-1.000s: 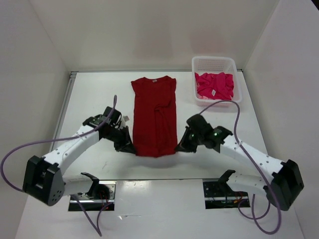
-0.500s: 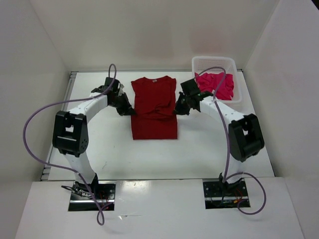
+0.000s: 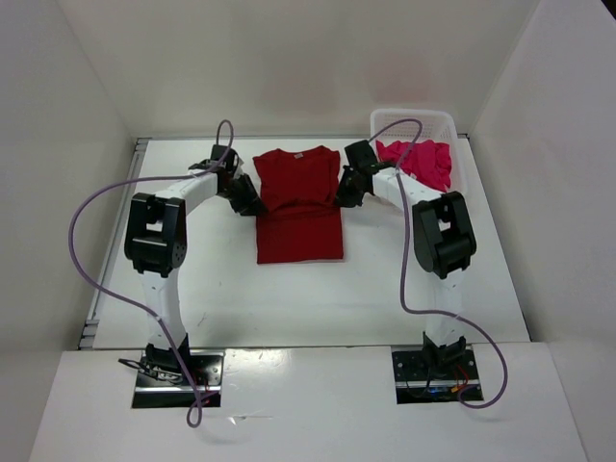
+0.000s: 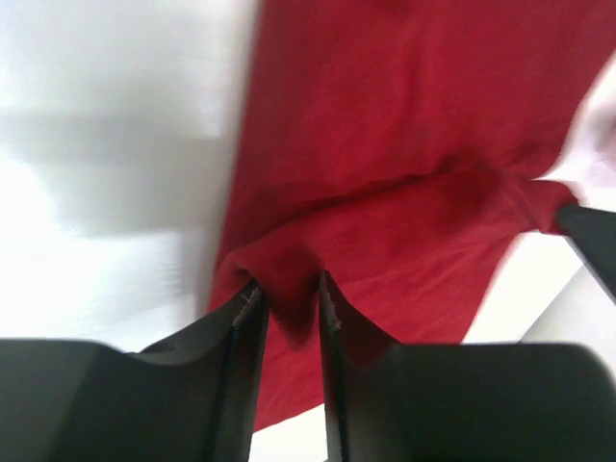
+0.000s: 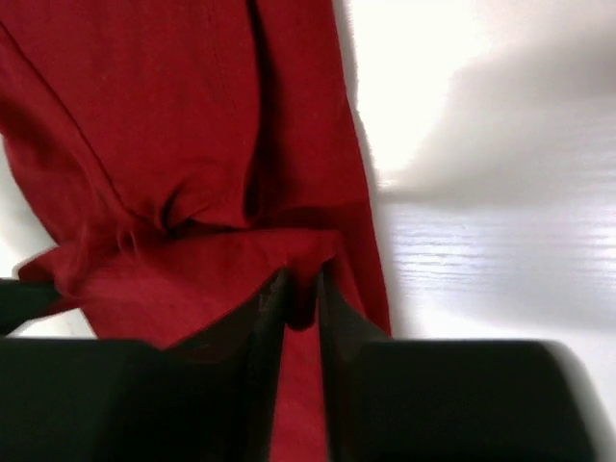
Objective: Fold and stack the t-shirts
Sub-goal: Fold the folded rectangular tshirt in 1/3 of the way
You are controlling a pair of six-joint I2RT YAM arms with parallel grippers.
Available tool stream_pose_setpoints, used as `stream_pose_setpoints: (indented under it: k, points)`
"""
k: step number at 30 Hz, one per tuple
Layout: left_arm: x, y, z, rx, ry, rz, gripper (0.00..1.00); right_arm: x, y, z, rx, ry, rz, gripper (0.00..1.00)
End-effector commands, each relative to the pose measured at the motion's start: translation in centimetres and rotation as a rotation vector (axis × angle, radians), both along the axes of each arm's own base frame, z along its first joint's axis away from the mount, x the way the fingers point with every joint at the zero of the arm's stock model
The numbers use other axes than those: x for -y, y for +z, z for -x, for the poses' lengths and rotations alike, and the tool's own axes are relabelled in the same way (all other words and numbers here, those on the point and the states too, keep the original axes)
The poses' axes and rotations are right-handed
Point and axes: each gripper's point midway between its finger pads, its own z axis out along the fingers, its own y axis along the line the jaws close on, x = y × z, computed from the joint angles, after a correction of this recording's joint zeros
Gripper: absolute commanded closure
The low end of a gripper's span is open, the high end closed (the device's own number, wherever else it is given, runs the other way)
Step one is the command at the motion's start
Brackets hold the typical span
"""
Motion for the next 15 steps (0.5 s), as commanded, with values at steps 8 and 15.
stream_pose_setpoints:
  k: [8,15]
  points:
    - [3.5,6.7,3.3,0.191,-0.074,0.066,0.66,0.4,7.5,2.1,0.16,0.004,-0.036,0.63]
    - [6.0,-0.5,9.8,0.027,-0.121,0.057,0.72,-3.1,1.1,8.9,0.001,0.101,-0.066,0.99]
